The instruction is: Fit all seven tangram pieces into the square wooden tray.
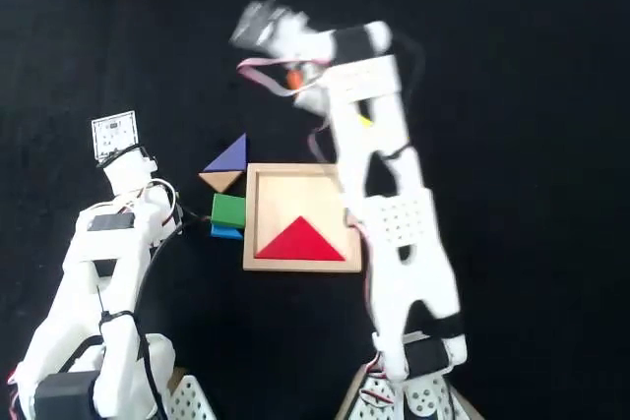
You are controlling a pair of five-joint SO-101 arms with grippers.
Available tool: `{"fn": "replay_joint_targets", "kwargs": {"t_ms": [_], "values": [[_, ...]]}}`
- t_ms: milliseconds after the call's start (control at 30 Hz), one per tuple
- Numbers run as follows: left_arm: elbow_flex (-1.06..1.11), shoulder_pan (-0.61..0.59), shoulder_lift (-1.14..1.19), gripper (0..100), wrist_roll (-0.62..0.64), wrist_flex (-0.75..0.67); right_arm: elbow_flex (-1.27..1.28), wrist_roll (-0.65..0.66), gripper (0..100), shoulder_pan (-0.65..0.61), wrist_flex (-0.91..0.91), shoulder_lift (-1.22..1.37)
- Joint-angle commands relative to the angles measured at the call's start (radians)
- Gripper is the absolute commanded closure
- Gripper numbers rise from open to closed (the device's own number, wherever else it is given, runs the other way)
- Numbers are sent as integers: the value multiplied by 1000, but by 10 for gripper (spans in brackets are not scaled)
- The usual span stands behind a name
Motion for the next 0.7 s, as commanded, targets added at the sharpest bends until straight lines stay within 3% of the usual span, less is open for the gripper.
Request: {"fn": "replay_joint_targets", "kwargs": {"t_ms": [0,200,400,667], "values": [[-25,15,-15,898,11,-15,249,-91,988,103,37,-240],[-25,15,-15,898,11,-15,912,-130,988,176,3,-641],[-19,13,-15,898,11,-15,1414,-226,988,190,-241,-926],[-8,7,-17,898,11,-14,1781,-376,988,244,-563,-978]]}}
